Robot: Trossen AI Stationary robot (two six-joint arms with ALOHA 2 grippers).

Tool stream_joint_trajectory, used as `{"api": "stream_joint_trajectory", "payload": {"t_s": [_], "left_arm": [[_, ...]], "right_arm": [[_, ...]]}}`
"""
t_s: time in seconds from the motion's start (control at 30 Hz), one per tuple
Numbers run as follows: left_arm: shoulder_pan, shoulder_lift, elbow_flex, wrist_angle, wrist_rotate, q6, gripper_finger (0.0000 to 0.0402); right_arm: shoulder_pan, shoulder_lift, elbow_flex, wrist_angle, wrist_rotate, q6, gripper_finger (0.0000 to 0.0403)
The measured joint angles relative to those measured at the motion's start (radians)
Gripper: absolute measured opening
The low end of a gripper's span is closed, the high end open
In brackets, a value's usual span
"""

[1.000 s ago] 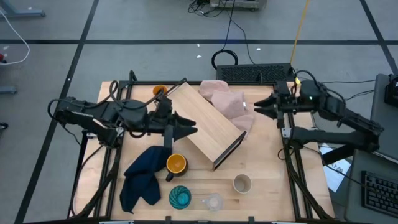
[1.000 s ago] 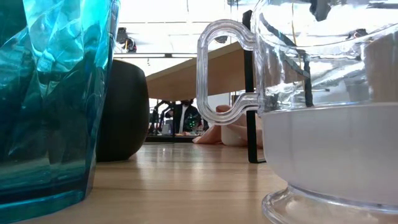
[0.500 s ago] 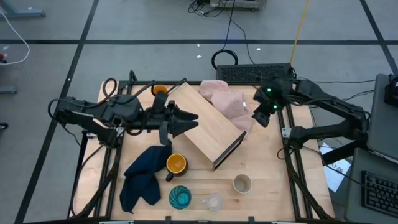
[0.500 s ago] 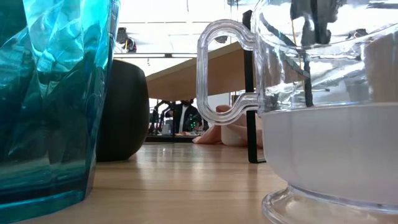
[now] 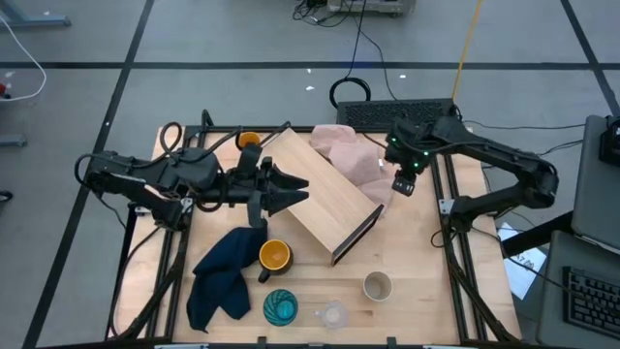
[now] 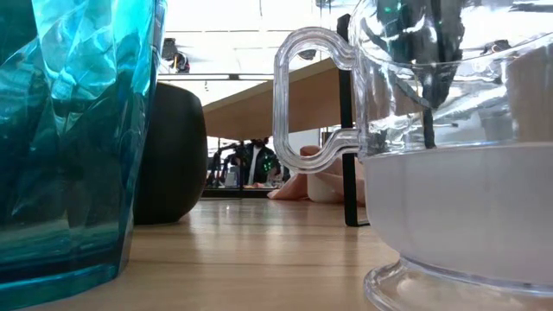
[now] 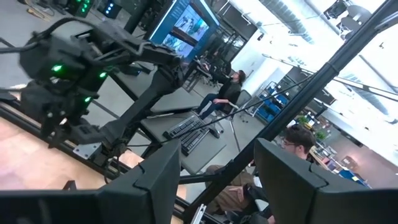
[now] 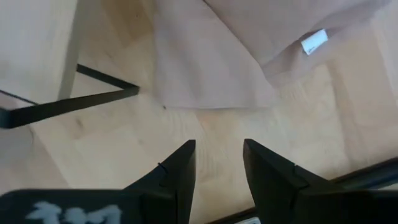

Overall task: Stack small to large cups/mugs on shelf
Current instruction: Remove the brown towel on top of the white mug

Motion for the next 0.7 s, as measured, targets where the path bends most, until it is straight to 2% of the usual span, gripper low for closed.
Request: {"api": "stream_joint_trajectory", "payload": {"t_s": [0.13, 0.43, 0.7], "left_arm": [[0.0, 0.0, 0.0, 0.0, 0.0, 0.002, 0.0205], [-0.003, 0.0, 0.0, 0.001, 0.0, -0.009, 0.0205], [-0.003, 0.0, 0.0, 0.005, 0.0, -0.012, 0.0205]], "right_arm": [[0.0, 0.05, -0.002, 0.028, 0.0, -0.031, 0.0143], [-0.006, 0.098, -0.102, 0.146, 0.006, -0.06, 0.0232], [-0.017, 0.1, -0.302, 0.249, 0.007, -0.059, 0.0246]]}}
